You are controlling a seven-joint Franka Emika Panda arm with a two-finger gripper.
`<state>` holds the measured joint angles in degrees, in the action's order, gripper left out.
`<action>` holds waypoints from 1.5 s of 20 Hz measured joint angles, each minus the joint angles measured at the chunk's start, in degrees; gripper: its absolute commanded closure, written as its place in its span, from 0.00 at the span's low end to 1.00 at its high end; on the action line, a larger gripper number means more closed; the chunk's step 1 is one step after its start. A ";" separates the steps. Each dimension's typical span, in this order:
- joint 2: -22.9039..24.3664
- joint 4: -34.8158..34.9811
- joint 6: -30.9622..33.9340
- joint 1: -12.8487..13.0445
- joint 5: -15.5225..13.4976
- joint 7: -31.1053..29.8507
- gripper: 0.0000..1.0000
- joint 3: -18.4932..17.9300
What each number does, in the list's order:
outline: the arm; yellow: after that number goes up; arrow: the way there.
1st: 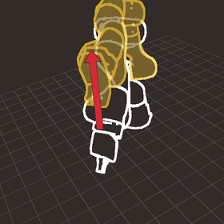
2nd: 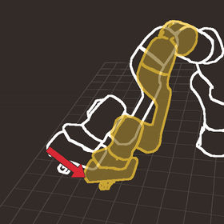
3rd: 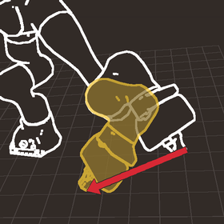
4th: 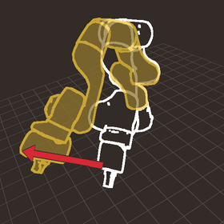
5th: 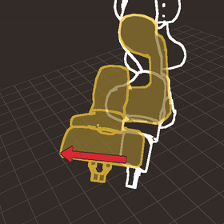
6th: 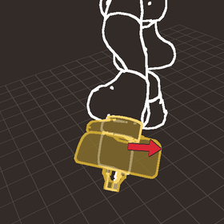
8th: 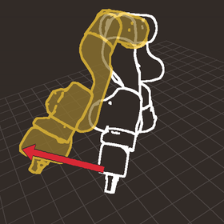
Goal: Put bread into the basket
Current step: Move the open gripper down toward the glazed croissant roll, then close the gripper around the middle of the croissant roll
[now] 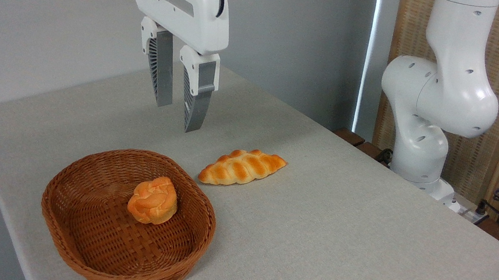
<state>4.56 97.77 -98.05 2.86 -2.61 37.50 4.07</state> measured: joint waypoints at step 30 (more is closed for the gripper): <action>18.19 39.15 -13.77 10.29 -0.85 4.44 0.00 -0.85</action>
<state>22.76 136.92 -111.82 13.15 -3.46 41.94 3.22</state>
